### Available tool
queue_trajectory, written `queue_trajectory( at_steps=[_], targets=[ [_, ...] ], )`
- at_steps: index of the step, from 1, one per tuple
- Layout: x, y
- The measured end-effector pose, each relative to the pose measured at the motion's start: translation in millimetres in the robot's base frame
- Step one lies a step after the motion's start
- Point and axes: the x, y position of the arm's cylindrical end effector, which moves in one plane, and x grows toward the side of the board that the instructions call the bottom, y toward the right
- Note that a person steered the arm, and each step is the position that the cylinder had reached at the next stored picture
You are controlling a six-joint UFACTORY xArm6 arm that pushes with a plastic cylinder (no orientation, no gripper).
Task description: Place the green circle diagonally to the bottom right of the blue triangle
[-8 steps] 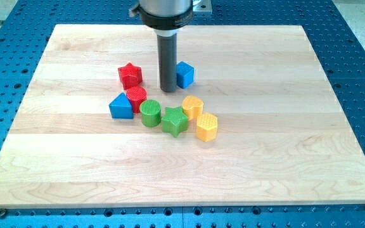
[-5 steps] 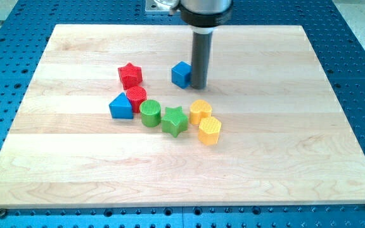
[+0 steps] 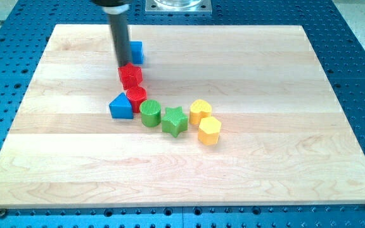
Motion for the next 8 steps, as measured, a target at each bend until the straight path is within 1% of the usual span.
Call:
queue_trajectory(
  at_steps=[1,2,3,4,5,6,7,8],
  targets=[
    [33.4,-45.9],
    [50.8,-26.0],
    [57.7,-2.0],
    [76.9,31.6],
    [77.2,42.9],
    [78.9,117.4],
    [113.8,126.7],
    [124.5,68.1]
  ],
)
